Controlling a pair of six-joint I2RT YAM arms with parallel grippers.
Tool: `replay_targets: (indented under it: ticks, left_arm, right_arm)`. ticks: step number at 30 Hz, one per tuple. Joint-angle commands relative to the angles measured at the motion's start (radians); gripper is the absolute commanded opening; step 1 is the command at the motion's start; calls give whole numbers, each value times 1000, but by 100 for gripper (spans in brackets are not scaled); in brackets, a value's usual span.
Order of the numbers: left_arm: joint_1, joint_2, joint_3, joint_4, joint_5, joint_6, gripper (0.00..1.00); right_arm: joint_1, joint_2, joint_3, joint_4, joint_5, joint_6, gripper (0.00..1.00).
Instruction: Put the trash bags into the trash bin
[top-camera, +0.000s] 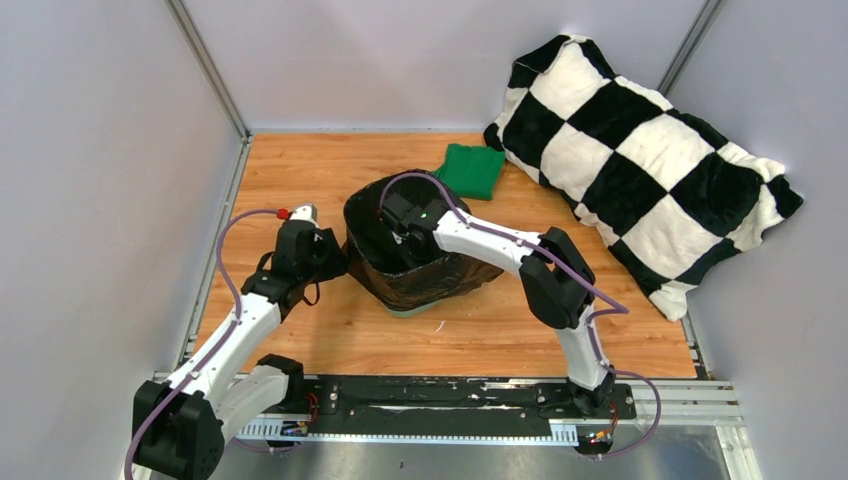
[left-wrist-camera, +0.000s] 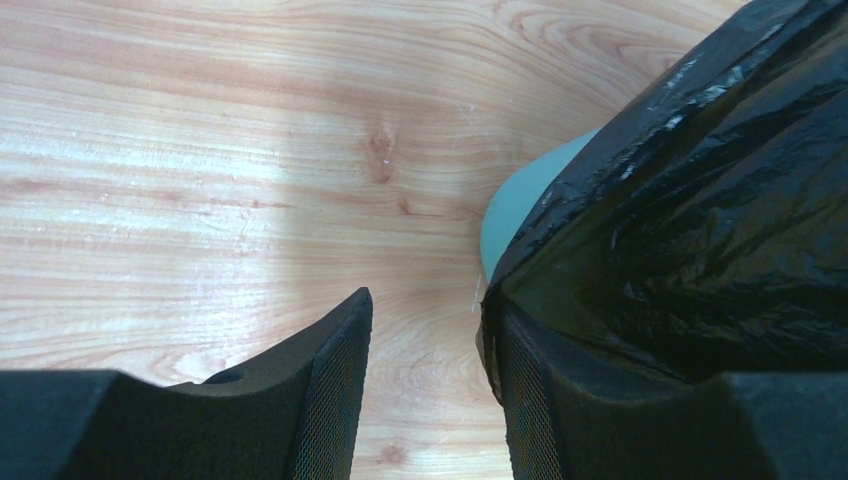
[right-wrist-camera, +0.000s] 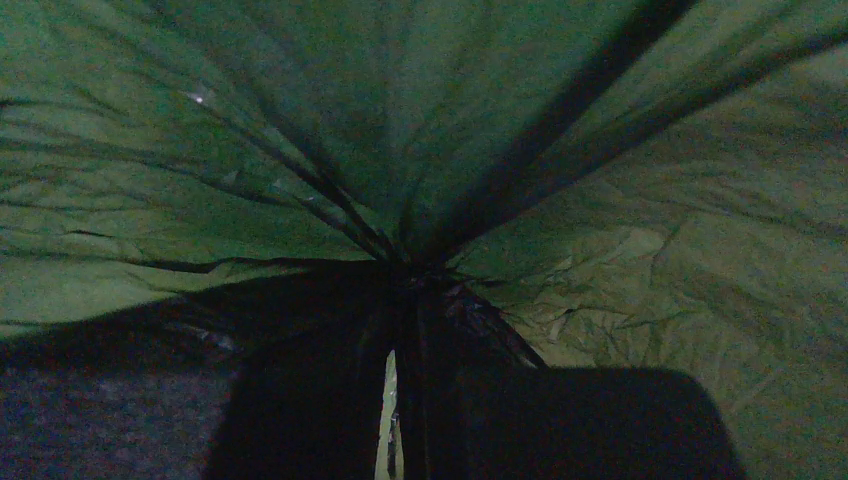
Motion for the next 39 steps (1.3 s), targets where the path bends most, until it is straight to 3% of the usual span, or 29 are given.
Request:
replay_targets:
  ticks: [1, 22, 34, 39]
  left_arm:
    - [8, -18, 46, -14, 26, -5, 51]
    - [11, -112, 86, -97, -47, -16, 50]
    - [13, -103, 132, -64, -8, -44, 50]
    - [13, -60, 113, -28, -27, -46, 43]
  right_arm:
    - [11, 30, -19, -11, 2, 9, 20]
    - [11, 56, -36, 2, -8, 9, 22]
    - [10, 56, -47, 9, -7, 10, 23]
    - [11, 57, -50, 9, -8, 10, 23]
